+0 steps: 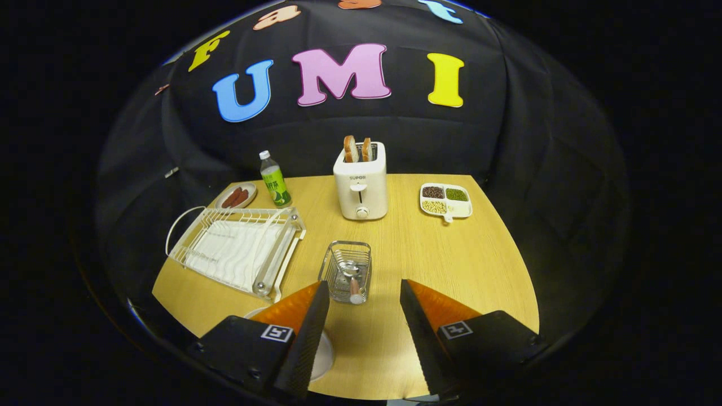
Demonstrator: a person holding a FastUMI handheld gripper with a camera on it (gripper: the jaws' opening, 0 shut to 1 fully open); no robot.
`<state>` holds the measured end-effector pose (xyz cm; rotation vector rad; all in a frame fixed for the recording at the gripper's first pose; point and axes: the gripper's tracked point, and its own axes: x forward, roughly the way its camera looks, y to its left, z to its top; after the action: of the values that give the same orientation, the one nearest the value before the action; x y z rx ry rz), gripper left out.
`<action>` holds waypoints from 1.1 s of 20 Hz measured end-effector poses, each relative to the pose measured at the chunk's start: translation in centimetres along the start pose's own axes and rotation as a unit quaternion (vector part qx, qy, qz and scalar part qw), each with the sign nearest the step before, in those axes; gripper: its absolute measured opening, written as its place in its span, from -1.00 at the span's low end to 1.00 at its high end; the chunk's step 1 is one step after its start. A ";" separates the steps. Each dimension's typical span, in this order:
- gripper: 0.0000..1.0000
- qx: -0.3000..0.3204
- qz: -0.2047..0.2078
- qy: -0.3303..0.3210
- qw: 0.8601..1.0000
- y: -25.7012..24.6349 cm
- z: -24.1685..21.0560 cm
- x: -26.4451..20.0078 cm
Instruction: Take the plate from the dish rack, then take the spoon from the basket and place it into the plate.
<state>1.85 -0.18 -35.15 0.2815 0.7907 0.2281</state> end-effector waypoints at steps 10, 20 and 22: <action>-0.66 -0.023 0.037 0.066 0.997 1.5 -2.7 4.2; -0.82 -0.029 0.030 0.026 0.999 1.2 0.3 0.0; -0.82 -0.024 0.032 0.009 0.999 1.4 1.6 -2.1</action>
<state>1.41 0.24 -32.22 0.2602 0.7931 0.3091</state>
